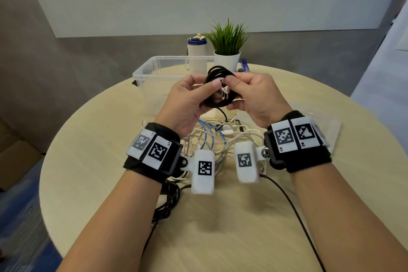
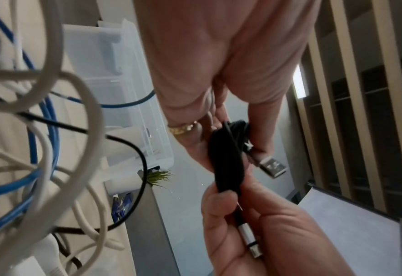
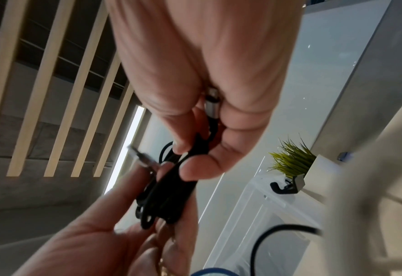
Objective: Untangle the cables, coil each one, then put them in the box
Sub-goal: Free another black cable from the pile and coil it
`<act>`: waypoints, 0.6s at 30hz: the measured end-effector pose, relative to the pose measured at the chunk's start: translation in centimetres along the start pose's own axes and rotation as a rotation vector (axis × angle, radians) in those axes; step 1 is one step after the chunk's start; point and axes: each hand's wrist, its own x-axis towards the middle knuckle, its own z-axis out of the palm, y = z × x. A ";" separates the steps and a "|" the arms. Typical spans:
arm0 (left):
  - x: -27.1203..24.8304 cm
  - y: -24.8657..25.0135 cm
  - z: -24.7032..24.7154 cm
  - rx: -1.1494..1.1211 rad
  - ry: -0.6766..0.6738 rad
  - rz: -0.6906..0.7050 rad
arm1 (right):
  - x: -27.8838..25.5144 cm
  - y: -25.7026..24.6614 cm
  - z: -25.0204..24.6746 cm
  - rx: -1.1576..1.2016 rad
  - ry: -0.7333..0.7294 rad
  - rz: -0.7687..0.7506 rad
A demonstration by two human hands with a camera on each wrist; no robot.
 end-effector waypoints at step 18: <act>-0.8 0.2 -0.5 0.408 -0.129 -0.121 | -1.0 -0.6 0.5 -0.011 -0.096 -0.069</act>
